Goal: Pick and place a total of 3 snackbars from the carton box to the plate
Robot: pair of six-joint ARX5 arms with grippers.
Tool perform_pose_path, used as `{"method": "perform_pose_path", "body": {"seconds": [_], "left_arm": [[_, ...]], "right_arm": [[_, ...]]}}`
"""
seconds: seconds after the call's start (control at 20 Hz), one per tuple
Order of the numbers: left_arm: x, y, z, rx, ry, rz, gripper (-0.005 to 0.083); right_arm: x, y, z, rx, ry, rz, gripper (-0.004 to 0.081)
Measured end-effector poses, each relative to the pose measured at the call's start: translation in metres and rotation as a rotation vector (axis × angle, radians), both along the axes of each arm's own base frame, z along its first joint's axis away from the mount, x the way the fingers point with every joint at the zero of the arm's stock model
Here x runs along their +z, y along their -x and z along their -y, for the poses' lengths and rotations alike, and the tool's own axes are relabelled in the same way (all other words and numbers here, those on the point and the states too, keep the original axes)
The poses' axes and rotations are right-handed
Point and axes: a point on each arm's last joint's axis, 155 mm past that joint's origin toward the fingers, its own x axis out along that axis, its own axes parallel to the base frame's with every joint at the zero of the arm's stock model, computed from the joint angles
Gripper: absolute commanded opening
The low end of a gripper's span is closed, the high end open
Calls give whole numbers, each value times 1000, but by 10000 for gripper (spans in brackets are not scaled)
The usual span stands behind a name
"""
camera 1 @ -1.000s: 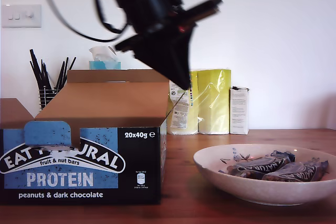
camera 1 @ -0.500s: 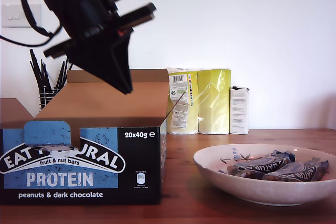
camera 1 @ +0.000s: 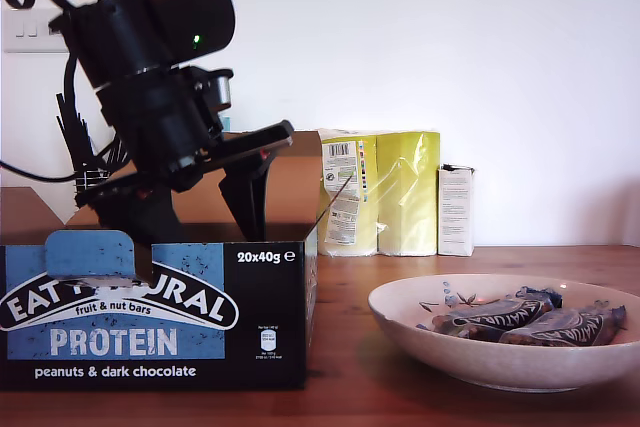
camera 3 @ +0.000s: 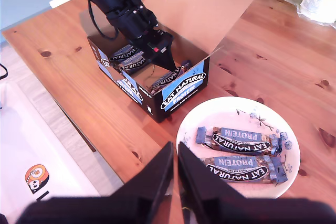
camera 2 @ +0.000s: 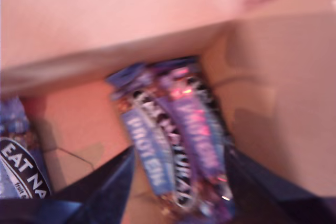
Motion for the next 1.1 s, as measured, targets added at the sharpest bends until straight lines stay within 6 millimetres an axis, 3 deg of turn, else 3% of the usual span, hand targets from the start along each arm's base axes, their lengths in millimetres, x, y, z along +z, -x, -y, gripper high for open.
{"method": "perform_pose_path", "body": {"seconds": [0.55,0.95,1.1], "left_arm": [[-29,5,4,-16,1,-82,573],[-31,5,7,-20,13,-87,571],[-45,7,11,-32,25,-124,562]], "right_arm": [[5,-2,-2,11,1,33,-13],[5,-3,-2,11,0,35,-13],[5,-3,-2,11,0,35,-13]]}}
